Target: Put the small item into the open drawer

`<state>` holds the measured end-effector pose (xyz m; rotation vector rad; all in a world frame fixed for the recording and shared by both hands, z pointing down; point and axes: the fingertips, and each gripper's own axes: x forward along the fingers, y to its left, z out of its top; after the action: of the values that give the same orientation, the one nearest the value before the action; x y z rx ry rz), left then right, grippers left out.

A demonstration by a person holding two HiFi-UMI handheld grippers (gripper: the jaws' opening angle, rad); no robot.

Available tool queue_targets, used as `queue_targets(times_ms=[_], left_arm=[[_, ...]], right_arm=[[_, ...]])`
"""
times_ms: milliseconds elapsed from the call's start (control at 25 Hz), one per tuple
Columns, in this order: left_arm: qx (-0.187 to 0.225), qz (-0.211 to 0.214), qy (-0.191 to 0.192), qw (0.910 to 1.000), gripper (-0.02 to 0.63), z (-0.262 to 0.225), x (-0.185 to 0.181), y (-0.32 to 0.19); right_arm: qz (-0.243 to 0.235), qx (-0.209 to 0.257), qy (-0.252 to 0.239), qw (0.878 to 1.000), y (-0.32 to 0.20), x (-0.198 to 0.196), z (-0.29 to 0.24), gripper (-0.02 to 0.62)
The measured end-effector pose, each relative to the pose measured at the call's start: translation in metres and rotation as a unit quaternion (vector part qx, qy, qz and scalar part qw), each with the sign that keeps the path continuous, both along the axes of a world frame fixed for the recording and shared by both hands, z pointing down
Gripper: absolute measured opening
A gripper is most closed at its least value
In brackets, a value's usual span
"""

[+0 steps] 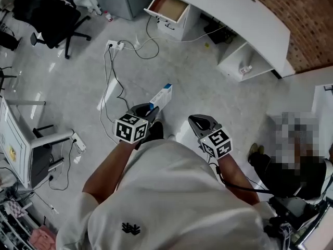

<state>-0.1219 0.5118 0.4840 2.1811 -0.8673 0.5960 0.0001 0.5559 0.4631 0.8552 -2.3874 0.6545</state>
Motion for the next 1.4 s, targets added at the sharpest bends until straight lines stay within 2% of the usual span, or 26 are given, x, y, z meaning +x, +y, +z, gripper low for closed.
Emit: queue_targets(times_ms=[200, 280, 320, 480, 640, 880, 1200, 1400], left_arm=[[0.008, 0.025, -0.002, 0.9997, 0.095, -0.004, -0.011, -0.085], [0.014, 0.036, -0.008, 0.9992, 0.095, 0.007, -0.013, -0.114], [0.015, 0.041, -0.011, 0.9990, 0.095, 0.014, -0.015, -0.129], [0.008, 0.048, -0.020, 0.9986, 0.095, 0.036, -0.035, -0.182], [0.001, 0.042, -0.019, 0.9989, 0.095, 0.036, -0.039, -0.211], [-0.006, 0.017, -0.029, 0.9994, 0.095, 0.041, -0.025, -0.276], [-0.007, -0.026, -0.073, 0.9969, 0.095, 0.034, 0.012, -0.416], [0.004, -0.035, -0.099, 0.9945, 0.095, 0.038, 0.030, -0.494]], right_arm=[[0.017, 0.013, 0.010, 1.000, -0.091, -0.014, -0.011, 0.036], [0.022, 0.013, 0.012, 1.000, -0.120, -0.017, 0.000, 0.085], [0.023, 0.013, 0.012, 1.000, -0.135, -0.022, 0.006, 0.087], [0.031, 0.011, 0.002, 0.999, -0.188, -0.047, 0.017, 0.061], [0.022, 0.005, -0.004, 1.000, -0.214, -0.054, 0.009, 0.039], [0.003, -0.010, -0.016, 1.000, -0.277, -0.032, 0.018, 0.031], [-0.044, 0.002, -0.035, 0.998, -0.431, 0.025, 0.005, 0.029], [-0.070, 0.012, -0.026, 0.997, -0.494, 0.056, 0.012, 0.031]])
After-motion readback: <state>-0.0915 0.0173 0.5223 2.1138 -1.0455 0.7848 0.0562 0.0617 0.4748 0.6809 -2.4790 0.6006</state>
